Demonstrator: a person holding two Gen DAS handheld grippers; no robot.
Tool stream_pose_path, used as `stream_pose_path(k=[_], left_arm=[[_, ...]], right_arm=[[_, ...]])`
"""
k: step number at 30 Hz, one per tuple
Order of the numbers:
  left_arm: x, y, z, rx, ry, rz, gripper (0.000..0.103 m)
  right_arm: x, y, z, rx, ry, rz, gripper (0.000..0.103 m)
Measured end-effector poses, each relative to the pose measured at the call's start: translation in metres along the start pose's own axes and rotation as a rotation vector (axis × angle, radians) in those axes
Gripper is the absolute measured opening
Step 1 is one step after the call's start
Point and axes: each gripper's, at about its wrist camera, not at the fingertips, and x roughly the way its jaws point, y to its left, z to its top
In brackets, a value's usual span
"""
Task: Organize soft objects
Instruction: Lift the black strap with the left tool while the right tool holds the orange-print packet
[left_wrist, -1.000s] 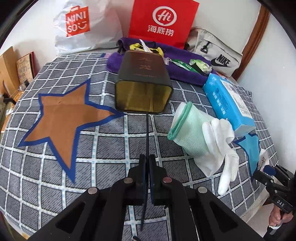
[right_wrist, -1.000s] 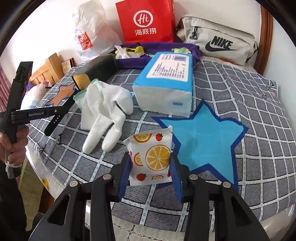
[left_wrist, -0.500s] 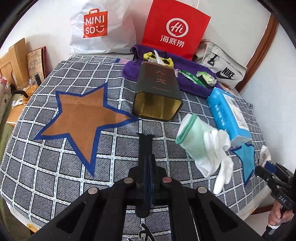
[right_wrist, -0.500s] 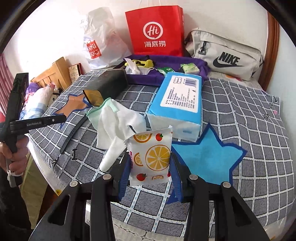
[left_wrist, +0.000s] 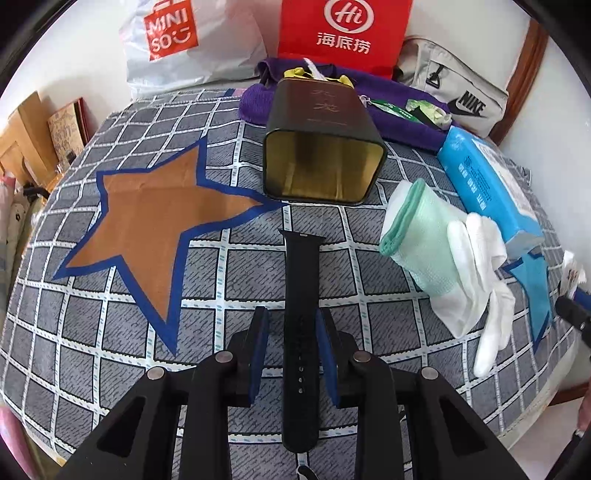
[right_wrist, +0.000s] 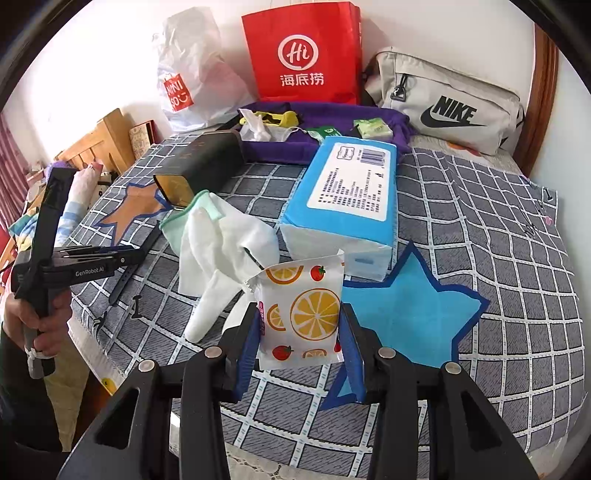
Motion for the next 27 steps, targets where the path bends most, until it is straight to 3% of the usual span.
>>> stream_pose_path(k=[5, 8, 10, 12, 18, 21, 27], left_arm=[[0.000, -0.010, -0.001, 0.053, 0.005, 0.007, 0.023], [-0.001, -0.012, -0.002, 0.064, 0.000, -0.010, 0.028], [-0.001, -0.011, -0.002, 0.051, -0.001, -0.019, 0.027], [0.000, -0.007, 0.000, 0.034, -0.008, -0.006, 0.020], [0.000, -0.002, 0.005, -0.004, -0.008, -0.040, 0.019], [-0.005, 0.001, 0.008, -0.049, 0.005, -0.094, 0.019], [-0.033, 0.001, 0.019, -0.073, -0.041, -0.129, 0.019]], right_arm=[[0.005, -0.006, 0.004, 0.007, 0.011, -0.004, 0.041], [0.009, -0.008, 0.005, 0.012, 0.017, -0.001, 0.041], [0.011, -0.009, 0.005, 0.013, 0.020, 0.000, 0.041], [0.012, -0.010, 0.006, 0.015, 0.023, 0.002, 0.041], [0.016, -0.012, 0.008, 0.021, 0.028, 0.010, 0.041], [0.012, -0.013, 0.010, 0.017, 0.017, 0.013, 0.041], [0.000, -0.020, 0.020, 0.021, -0.016, 0.007, 0.041]])
